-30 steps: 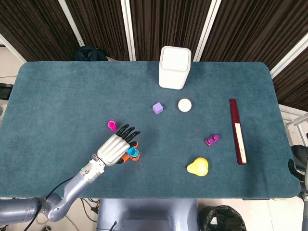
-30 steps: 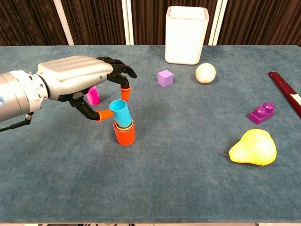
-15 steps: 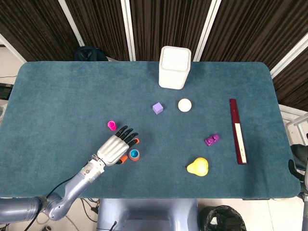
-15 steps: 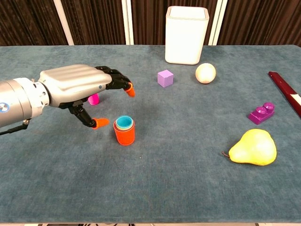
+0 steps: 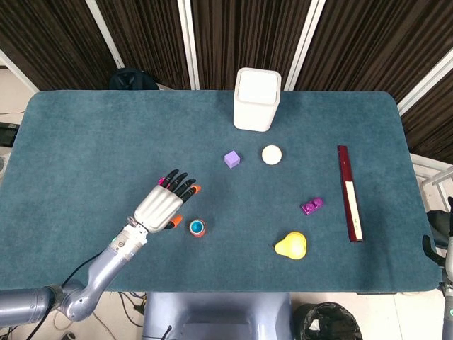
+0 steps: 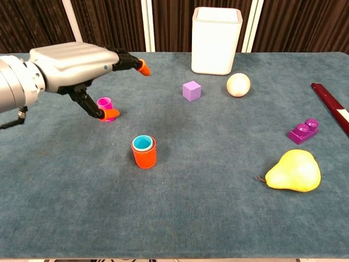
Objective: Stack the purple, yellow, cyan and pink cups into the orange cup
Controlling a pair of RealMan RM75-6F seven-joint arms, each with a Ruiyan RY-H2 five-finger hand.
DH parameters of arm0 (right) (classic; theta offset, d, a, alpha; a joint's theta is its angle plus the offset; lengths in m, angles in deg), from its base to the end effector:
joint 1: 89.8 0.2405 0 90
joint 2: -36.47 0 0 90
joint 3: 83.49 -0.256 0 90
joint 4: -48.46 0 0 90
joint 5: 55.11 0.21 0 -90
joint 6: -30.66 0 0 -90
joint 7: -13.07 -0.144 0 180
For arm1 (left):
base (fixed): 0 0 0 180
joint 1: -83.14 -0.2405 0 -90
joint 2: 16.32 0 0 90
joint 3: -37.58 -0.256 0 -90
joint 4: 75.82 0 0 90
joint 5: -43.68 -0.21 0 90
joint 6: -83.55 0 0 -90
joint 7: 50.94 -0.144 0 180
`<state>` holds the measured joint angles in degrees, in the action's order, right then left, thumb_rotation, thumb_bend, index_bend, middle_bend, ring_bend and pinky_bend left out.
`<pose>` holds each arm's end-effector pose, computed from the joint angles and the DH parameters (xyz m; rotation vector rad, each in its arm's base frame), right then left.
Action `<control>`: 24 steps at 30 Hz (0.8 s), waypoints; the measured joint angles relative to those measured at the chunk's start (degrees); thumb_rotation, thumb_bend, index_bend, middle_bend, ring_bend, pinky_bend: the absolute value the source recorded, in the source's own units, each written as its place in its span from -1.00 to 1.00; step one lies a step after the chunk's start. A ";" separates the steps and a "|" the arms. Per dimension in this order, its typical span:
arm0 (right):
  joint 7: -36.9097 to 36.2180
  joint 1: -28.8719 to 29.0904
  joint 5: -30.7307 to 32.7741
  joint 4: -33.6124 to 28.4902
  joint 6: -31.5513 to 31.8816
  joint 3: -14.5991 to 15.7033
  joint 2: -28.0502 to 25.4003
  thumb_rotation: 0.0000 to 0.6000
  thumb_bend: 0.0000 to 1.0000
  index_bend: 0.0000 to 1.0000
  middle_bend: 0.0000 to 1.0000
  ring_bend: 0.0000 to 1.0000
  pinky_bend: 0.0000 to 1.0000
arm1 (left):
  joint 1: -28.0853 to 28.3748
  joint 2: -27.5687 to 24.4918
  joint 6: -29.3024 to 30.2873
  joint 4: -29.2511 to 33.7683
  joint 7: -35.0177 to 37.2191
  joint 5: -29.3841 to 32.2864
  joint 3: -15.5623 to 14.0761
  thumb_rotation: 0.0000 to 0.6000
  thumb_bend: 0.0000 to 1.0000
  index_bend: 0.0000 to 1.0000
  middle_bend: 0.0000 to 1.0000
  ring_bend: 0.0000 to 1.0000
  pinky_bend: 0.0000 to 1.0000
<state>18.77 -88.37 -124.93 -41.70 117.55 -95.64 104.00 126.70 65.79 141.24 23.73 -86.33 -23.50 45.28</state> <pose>-0.3479 -0.1865 0.1864 1.0203 -0.8755 0.7783 -0.1067 0.3087 0.0049 -2.0468 -0.6495 -0.8996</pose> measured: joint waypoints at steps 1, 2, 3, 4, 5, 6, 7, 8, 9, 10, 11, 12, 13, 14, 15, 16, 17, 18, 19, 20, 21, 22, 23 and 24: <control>0.09 0.02 0.04 0.04 -0.04 0.00 0.05 1.00 -0.16 -0.93 -1.00 -0.93 -0.95 | -0.02 -0.26 -0.04 -0.11 0.19 0.61 0.19 1.00 -0.42 -0.65 -0.82 -1.00 -1.00; 0.17 0.04 0.07 0.06 -0.08 0.01 0.09 1.00 -0.16 -0.93 -1.00 -0.93 -0.95 | -0.02 -0.52 -0.14 -0.26 0.36 1.23 0.38 1.00 -0.42 -0.65 -0.82 -1.00 -1.00; 0.26 0.07 0.08 0.09 -0.13 0.04 0.12 1.00 -0.16 -0.93 -1.00 -0.93 -0.95 | 0.01 -0.84 -0.33 -0.57 0.57 2.08 0.62 1.00 -0.42 -0.64 -0.82 -1.00 -1.00; 0.37 0.10 0.10 0.12 -0.18 0.06 0.17 1.00 -0.16 -0.93 -1.00 -0.93 -0.95 | 0.05 -1.06 -0.50 -0.88 0.73 2.70 0.79 1.00 -0.42 -0.63 -0.82 -1.00 -1.00; 0.44 0.12 0.11 0.14 -0.20 0.07 0.21 1.00 -0.16 -0.93 -1.00 -0.93 -0.95 | 0.10 -1.23 -0.68 -1.23 0.89 3.28 0.97 1.00 -0.42 -0.62 -0.82 -1.00 -1.00; 0.51 0.13 0.14 0.16 -0.21 0.08 0.24 1.00 -0.16 -0.93 -1.00 -0.93 -0.95 | 0.18 -1.40 -0.93 -1.75 1.12 4.04 1.22 1.00 -0.42 -0.61 -0.82 -1.00 -1.00; 0.55 0.15 0.16 0.18 -0.23 0.08 0.27 1.00 -0.16 -0.93 -1.00 -0.93 -0.95 | 0.25 -1.47 -1.12 -2.20 1.32 4.57 1.40 1.00 -0.42 -0.59 -0.82 -1.00 -1.00; 0.63 0.16 0.19 0.21 -0.26 0.09 0.30 1.00 -0.16 -0.93 -1.00 -0.93 -0.95 | 0.33 -1.51 -1.30 -2.69 1.53 5.04 1.56 1.00 -0.42 -0.57 -0.82 -1.00 -1.00; 0.70 0.17 0.23 0.24 -0.27 0.09 0.34 1.00 -0.16 -0.93 -1.00 -0.93 -0.95 | 0.43 -1.52 -1.49 -3.42 1.77 5.53 1.74 1.00 -0.42 -0.55 -0.82 -1.00 -1.00; 0.78 0.19 0.26 0.30 -0.29 0.09 0.39 1.00 -0.16 -0.93 -1.00 -0.93 -0.95 | 0.51 -1.49 -1.61 -4.00 1.91 5.81 1.84 1.00 -0.42 -0.54 -0.82 -1.00 -1.00; 0.84 0.21 0.29 0.35 -0.34 0.10 0.43 1.00 -0.16 -0.93 -1.00 -0.93 -0.95 | 0.61 -1.40 -1.76 -4.79 2.09 6.14 1.93 1.00 -0.42 -0.54 -0.82 -1.00 -1.00; 0.88 0.23 0.34 0.39 -0.40 0.11 0.46 1.00 -0.16 -0.93 -1.00 -0.93 -0.95 | 0.67 -1.29 -1.88 -5.37 2.24 6.40 1.97 1.00 -0.42 -0.53 -0.82 -1.00 -1.00; 0.95 0.26 0.41 0.44 -0.53 0.14 0.51 1.00 -0.16 -0.93 -1.00 -0.93 -0.95 | 0.74 -1.15 -2.03 -5.95 2.41 6.70 2.00 1.00 -0.42 -0.52 -0.82 -1.00 -1.00; 1.02 0.30 0.49 0.50 -0.66 0.15 0.57 1.00 -0.16 -0.93 -1.00 -0.93 -0.95 | 0.81 -0.99 -2.21 -6.52 2.57 7.03 2.03 1.00 -0.42 -0.51 -0.82 -1.00 -1.00; 1.07 0.33 0.55 0.55 -0.74 0.17 0.61 1.00 -0.16 -0.93 -1.00 -0.93 -0.95 | 0.93 -0.74 -2.44 -7.28 2.75 7.41 2.07 1.00 -0.42 -0.51 -0.82 -1.00 -1.00; 1.14 0.37 0.58 0.61 -0.81 0.18 0.67 1.00 -0.16 -0.93 -1.00 -0.93 -0.95 | 1.04 -0.54 -2.60 -7.85 2.84 7.65 2.10 1.00 -0.42 -0.50 -0.82 -1.00 -1.00; 1.20 0.40 0.60 0.66 -0.83 0.18 0.71 1.00 -0.16 -0.93 -1.00 -0.93 -0.95 | 1.16 -0.31 -2.75 -8.46 2.90 7.88 2.12 1.00 -0.42 -0.50 -0.82 -1.00 -1.00; 1.24 0.41 0.62 0.69 -0.82 0.17 0.76 1.00 -0.16 -0.93 -1.00 -0.93 -0.95 | 1.34 0.02 -2.96 -9.30 2.97 8.19 2.16 1.00 -0.42 -0.49 -0.82 -1.00 -1.00; 1.26 0.42 0.62 0.71 -0.80 0.16 0.79 1.00 -0.16 -0.93 -1.00 -0.93 -0.95 | 1.48 0.29 -3.14 -9.93 3.03 8.46 2.18 1.00 -0.42 -0.49 -0.82 -1.00 -1.00; 1.27 0.42 0.63 0.73 -0.77 0.15 0.81 1.00 -0.16 -0.93 -1.00 -0.93 -0.95 | 1.62 0.56 -3.35 -10.53 3.10 8.76 2.20 1.00 -0.42 -0.49 -0.82 -1.00 -1.00; 1.29 0.42 0.63 0.75 -0.75 0.14 0.82 1.00 -0.16 -0.93 -1.00 -0.93 -0.95 | 1.80 0.91 -3.66 -11.28 3.18 9.18 2.21 1.00 -0.42 -0.48 -0.82 -1.00 -1.00; 1.29 0.41 0.65 0.76 -0.74 0.13 0.83 1.00 -0.16 -0.93 -1.00 -0.93 -0.95 | 1.93 1.16 -3.90 -11.83 3.24 9.49 2.20 1.00 -0.42 -0.48 -0.81 -1.00 -1.00; 1.27 0.40 0.67 0.79 -0.73 0.12 0.83 1.00 -0.16 -0.93 -1.00 -0.93 -0.95 | 2.05 1.41 -4.11 -12.35 3.30 9.78 2.20 1.00 -0.42 -0.47 -0.81 -1.00 -1.00; 1.27 0.40 0.68 0.81 -0.72 0.11 0.83 1.00 -0.16 -0.93 -1.00 -0.93 -0.95 | 2.18 1.77 -4.33 -13.02 3.42 10.13 2.19 1.00 -0.42 -0.47 -0.81 -1.00 -1.00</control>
<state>20.04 -87.98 -124.25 -40.90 116.82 -95.53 104.82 128.88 67.55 136.91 10.71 -82.91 -13.37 47.47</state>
